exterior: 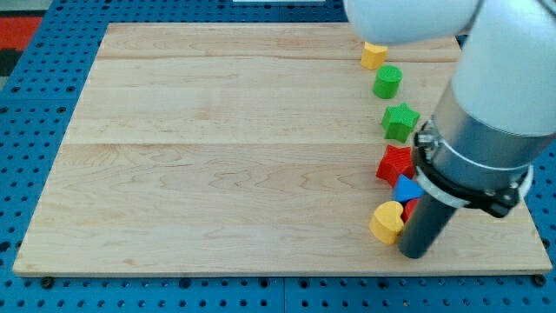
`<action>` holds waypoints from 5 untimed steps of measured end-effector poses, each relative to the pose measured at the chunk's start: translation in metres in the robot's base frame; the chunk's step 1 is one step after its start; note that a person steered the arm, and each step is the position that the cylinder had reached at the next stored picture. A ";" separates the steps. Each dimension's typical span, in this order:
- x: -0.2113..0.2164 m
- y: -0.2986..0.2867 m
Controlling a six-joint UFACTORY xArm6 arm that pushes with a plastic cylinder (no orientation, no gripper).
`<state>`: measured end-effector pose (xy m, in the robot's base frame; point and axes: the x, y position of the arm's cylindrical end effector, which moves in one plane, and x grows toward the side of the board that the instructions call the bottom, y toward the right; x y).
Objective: Move the yellow heart to the top right
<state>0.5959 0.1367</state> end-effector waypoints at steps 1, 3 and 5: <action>0.000 -0.041; 0.010 -0.022; -0.028 -0.051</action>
<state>0.5678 0.0860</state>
